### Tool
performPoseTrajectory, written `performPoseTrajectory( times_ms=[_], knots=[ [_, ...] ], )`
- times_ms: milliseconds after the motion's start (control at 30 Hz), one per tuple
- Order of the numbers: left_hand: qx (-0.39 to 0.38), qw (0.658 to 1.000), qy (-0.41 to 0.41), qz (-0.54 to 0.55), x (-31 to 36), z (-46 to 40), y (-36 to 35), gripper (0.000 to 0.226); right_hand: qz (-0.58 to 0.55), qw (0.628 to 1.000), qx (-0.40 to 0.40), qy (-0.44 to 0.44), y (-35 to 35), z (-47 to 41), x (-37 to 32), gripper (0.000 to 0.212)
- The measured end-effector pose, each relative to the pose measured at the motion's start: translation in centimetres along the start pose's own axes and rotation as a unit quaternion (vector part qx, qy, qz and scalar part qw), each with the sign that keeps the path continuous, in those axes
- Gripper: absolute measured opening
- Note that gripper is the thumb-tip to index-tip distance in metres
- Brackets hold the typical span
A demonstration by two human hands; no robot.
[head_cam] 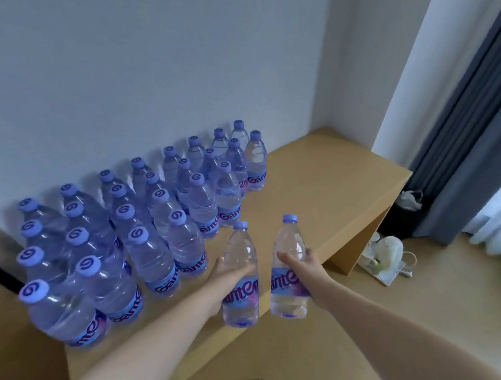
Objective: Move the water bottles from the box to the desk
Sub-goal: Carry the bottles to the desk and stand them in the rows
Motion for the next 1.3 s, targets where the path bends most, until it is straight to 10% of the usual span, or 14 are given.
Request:
performPoseTrajectory(
  times_ms=[733,1300],
  knots=[
    [0.171,0.962,-0.106,0.186,6.1,-6.2,1.7,0.067,0.283,0.898,-0.333,0.051,-6.3,-12.3,-13.2,0.064],
    [0.258,0.945,-0.085,0.181,6.7,-3.8,-0.6,0.074,0.327,0.86,-0.326,0.219,-6.6,-12.7,-13.1,0.067]
  ],
)
Point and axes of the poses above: each hand's wrist, its own z-axis away from the middle knuckle, its own y-axis out of the back of the hand, x = y × z, the point moved 6 cm from there along -z, towards the middle knuckle, and after that the axes turned 4 degrees about -y, right-handed, at the moved point
